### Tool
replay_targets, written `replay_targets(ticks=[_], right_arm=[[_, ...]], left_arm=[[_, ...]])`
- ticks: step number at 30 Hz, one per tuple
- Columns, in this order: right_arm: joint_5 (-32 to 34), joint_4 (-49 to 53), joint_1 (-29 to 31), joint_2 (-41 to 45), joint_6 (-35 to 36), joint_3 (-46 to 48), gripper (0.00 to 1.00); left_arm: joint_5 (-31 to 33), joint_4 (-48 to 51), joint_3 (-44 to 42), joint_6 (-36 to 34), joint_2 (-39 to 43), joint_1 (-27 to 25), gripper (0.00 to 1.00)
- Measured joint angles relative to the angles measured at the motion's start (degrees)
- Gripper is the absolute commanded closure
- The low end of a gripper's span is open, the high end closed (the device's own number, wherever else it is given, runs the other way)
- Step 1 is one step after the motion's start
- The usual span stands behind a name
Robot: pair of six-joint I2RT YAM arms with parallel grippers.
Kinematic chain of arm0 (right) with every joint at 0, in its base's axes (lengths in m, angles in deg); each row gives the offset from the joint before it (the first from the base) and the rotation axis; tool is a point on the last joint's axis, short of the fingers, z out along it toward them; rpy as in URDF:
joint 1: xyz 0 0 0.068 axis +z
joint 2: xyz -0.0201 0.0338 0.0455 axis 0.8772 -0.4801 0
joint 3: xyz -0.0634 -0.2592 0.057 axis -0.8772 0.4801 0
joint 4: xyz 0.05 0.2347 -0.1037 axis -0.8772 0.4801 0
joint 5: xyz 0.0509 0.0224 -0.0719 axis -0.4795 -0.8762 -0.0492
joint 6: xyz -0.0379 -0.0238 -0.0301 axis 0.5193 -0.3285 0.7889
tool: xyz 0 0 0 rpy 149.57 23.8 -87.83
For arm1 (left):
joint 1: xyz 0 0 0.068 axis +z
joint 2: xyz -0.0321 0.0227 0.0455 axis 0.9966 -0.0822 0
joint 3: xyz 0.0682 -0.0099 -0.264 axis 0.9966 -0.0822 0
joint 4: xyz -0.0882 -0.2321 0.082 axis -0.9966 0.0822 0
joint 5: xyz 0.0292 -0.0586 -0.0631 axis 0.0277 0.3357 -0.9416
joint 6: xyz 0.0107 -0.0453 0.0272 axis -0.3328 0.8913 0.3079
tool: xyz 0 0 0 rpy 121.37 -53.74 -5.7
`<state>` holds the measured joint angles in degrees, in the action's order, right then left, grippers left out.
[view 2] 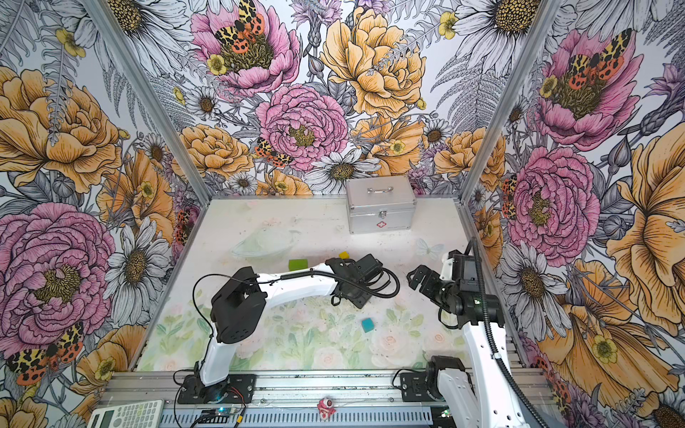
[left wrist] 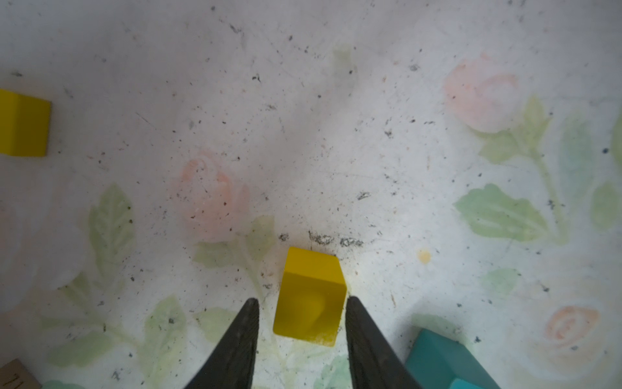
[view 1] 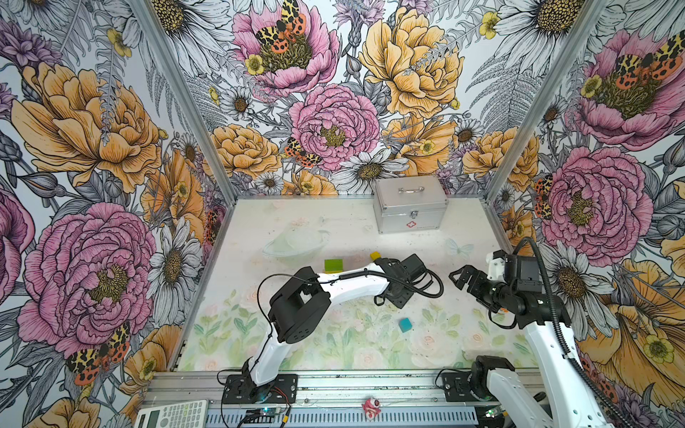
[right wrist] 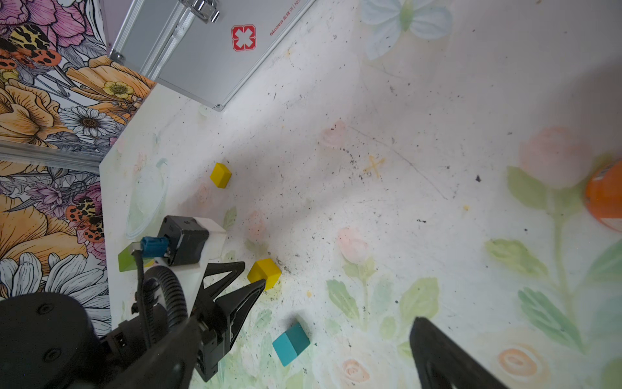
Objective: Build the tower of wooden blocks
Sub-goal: 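Close the left gripper on the small yellow cube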
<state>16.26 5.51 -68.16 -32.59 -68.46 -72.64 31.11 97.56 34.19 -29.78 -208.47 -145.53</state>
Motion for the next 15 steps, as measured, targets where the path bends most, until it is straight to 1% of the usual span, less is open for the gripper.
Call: replay_targets(ticks=[6,15], right_arm=[[-0.4,0.0,0.0,0.0,0.1,0.0,0.0],[-0.8,0.0,0.0,0.0,0.2,0.0,0.0]], left_arm=[[0.1,0.5,0.0,0.0,0.0,0.0,0.5],[0.4,0.5,0.0,0.0,0.0,0.2,0.47]])
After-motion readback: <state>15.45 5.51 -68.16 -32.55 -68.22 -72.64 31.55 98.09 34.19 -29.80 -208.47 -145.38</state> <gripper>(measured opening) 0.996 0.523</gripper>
